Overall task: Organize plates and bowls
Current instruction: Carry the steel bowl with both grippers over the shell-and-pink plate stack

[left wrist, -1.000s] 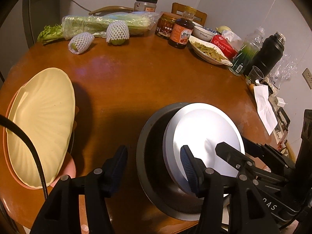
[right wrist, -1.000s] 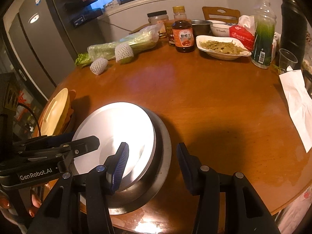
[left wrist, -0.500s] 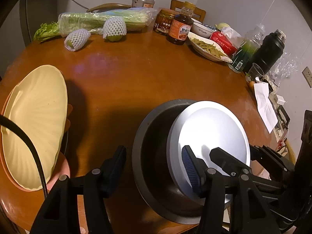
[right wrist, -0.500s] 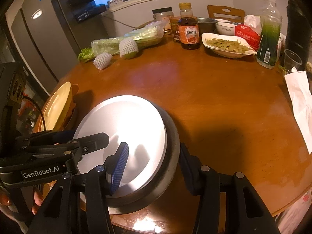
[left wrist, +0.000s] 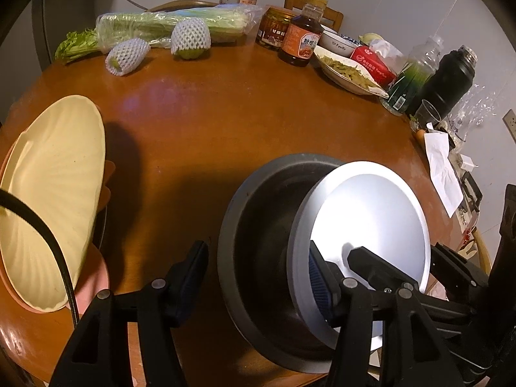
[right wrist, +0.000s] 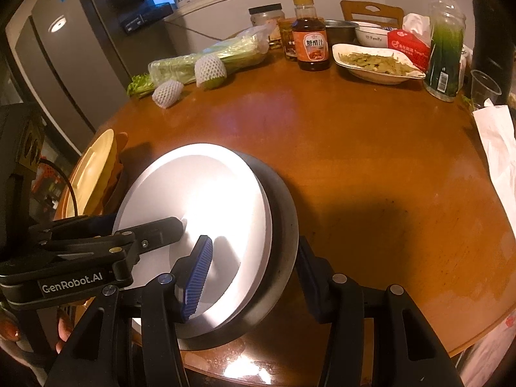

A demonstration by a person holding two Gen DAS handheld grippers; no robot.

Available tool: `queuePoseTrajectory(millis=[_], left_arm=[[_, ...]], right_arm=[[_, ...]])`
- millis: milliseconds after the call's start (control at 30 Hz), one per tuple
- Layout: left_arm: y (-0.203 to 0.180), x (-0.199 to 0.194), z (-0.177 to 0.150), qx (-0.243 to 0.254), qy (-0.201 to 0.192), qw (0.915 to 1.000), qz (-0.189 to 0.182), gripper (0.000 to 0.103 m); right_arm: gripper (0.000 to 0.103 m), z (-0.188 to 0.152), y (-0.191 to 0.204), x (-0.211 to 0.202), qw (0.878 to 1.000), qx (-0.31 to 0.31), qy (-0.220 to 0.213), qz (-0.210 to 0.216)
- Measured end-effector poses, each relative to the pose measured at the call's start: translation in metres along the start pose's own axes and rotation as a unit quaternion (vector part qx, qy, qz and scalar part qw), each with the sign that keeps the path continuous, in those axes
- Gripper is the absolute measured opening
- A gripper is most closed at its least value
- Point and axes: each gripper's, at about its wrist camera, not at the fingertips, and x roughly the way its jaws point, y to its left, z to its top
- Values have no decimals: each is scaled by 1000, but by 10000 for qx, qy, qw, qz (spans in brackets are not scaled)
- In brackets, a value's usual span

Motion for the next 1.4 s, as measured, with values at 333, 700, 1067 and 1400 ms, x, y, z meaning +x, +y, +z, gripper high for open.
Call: queuePoseTrajectory(millis=[333,700,1067,1400], left_arm=[[-1,1,-1,-63,43,9999,-151,55],[-7,-1,-4,-34,52,9999,-138,51],[-7,-8,-8,-48,3,9999,-156,51],[-3,-23,-9,-59,-177,9997,-137,51]], right_arm=[[48,-2,0,-1,9999,-32,-105,127],[43,-2,-2,-4,9997,57,-133,210],[42,0,-1,-12,9994,92,-222,242],[42,3,6,-19,9992,5,-310,255]])
